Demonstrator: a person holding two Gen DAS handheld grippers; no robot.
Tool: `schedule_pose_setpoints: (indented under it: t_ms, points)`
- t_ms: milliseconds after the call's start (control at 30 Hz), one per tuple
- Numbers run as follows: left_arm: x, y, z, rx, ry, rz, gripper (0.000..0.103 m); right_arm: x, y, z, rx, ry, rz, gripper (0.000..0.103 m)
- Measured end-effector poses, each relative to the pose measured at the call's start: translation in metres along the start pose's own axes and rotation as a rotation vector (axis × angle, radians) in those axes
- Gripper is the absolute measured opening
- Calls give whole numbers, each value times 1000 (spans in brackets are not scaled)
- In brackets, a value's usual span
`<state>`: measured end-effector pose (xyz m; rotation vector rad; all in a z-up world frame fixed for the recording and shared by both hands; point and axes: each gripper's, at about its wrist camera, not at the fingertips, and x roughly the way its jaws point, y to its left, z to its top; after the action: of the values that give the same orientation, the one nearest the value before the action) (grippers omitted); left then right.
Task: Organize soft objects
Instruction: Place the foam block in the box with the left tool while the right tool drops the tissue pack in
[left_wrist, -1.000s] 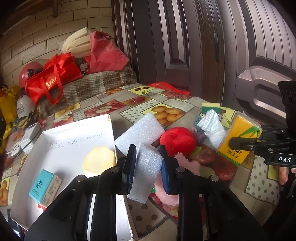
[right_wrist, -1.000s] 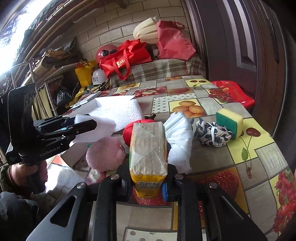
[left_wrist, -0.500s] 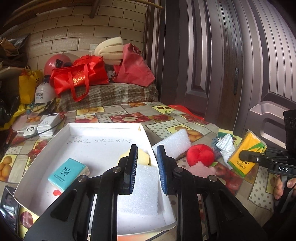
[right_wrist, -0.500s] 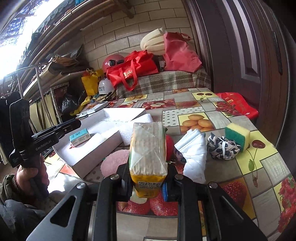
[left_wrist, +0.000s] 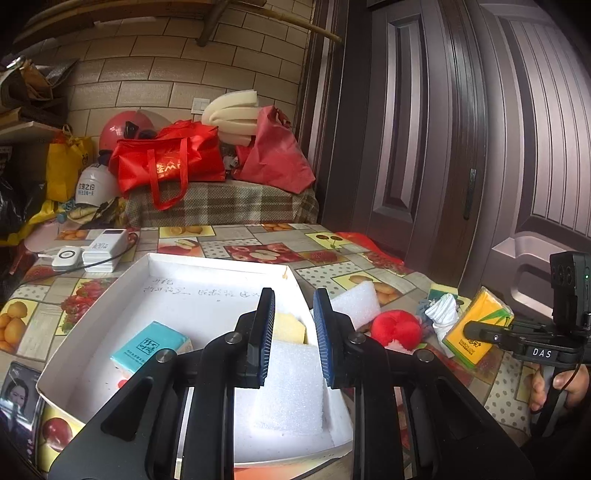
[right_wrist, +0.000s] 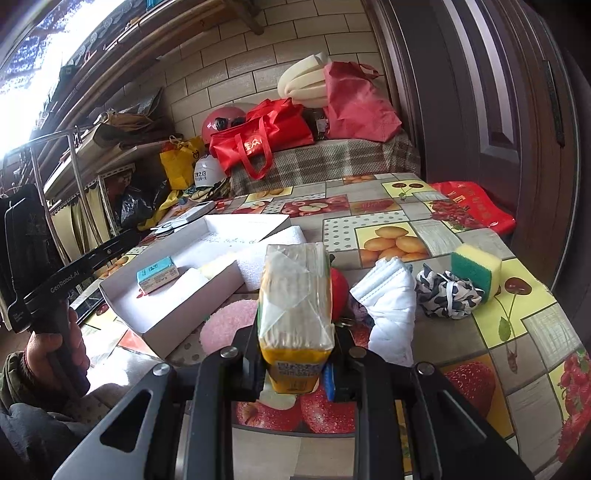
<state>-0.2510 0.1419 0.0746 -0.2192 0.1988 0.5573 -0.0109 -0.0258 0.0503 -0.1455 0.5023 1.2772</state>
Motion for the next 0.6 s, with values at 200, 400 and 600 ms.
schedule_pose_setpoints:
  t_ms: [200,400,600]
  points:
    - [-9,42,2,-89,-13,111,21,4,4,0,-20,17,20,23]
    - [5,69,-9,-164,55,200,29,21,38,14,-107,16,88,22]
    - [7,76,-14,-187,62,300,88,68,98,34,-193,89,203,22]
